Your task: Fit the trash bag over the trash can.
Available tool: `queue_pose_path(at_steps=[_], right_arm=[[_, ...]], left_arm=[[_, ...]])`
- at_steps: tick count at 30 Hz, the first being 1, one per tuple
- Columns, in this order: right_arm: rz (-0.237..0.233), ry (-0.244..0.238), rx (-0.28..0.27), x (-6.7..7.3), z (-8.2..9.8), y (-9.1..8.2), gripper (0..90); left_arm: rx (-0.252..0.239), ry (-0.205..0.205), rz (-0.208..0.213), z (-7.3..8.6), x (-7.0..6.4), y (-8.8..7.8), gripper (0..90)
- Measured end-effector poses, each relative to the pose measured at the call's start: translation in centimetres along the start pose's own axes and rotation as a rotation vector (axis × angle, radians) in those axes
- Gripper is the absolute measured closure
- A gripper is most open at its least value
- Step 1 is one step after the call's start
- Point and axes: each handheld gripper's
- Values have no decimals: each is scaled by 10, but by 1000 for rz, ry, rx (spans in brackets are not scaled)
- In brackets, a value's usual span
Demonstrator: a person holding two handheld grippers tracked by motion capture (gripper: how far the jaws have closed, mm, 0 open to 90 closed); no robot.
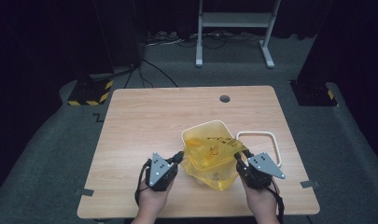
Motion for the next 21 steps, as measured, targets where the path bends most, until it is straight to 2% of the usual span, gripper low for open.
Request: queue_pose_path(at_steps=[3, 6, 7, 10, 14, 18, 21], right_arm=[[-6, 18, -4, -3, 2, 0, 695], [-7, 25, -2, -5, 1, 1, 694], [-7, 27, 0, -5, 1, 1, 691], [-9, 33, 2, -5, 0, 1, 682], [-23, 31, -16, -2, -1, -5, 669], [-45, 19, -29, 4, -3, -12, 658], [-59, 8, -39, 8, -5, -17, 653]], left_arm=[[55, -63, -12, 20, 16, 6, 900], [58, -77, 12, 25, 17, 10, 899], [47, -67, 25, 25, 13, 9, 895], [19, -57, 43, 23, 8, 6, 709], [-32, -8, 29, 15, -1, -4, 521], [-69, 44, 25, 6, -10, -12, 443], [-76, 70, 25, 4, -16, -15, 423]])
Point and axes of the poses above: each handheld gripper's, and its own axes: y roughly forward along the jaws, z roughly out of its underside, x roughly to its left, and after that the axes turned 5 degrees about y, right-handed
